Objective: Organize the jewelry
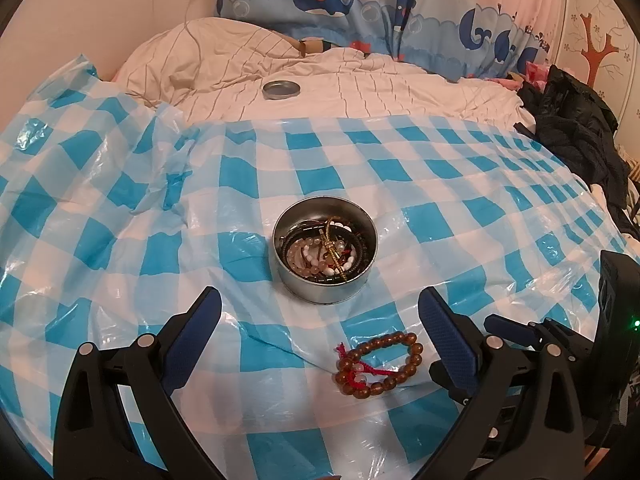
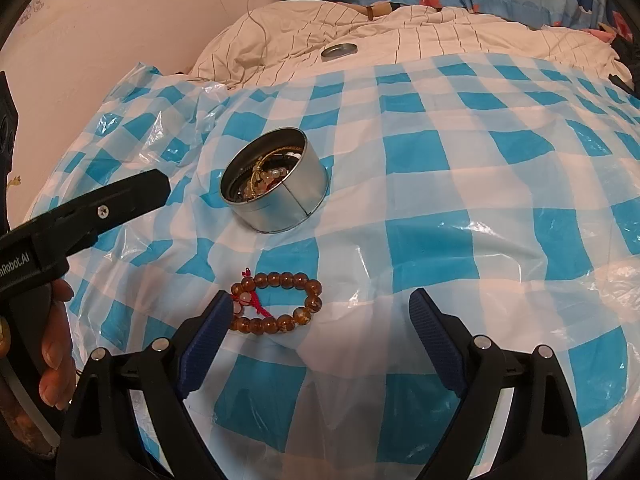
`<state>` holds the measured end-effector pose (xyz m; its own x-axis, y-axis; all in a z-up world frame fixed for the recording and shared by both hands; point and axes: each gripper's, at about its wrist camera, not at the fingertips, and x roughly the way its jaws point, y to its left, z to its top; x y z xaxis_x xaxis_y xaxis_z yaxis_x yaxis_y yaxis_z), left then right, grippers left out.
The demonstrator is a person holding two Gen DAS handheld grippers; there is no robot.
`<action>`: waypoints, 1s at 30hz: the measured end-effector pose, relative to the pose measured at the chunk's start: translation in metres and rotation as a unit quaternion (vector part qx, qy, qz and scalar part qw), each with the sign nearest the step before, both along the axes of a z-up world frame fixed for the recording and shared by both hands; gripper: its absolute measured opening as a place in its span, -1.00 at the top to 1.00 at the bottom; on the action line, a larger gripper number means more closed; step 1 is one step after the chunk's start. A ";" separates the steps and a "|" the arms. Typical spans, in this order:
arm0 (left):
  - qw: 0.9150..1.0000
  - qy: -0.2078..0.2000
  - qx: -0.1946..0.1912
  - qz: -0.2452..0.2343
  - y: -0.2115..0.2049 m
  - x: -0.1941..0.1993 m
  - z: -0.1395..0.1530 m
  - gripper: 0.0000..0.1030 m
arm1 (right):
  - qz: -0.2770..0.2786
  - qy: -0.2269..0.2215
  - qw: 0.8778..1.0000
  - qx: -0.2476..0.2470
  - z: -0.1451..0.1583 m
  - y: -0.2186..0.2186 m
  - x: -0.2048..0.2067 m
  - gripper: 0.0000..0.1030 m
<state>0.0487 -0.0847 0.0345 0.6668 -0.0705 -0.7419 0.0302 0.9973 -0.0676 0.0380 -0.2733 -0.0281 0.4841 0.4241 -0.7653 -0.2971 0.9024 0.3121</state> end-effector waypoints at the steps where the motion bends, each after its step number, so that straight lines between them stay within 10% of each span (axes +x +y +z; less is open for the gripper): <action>1: 1.000 0.000 0.000 0.000 0.001 0.000 0.000 -0.84 | 0.001 0.001 1.000 -0.001 0.000 -0.001 -0.002 -0.67; 30: 1.000 -0.001 0.003 0.000 0.003 -0.001 -0.001 -0.84 | 0.005 0.003 1.000 -0.004 -0.003 0.006 0.001 -0.67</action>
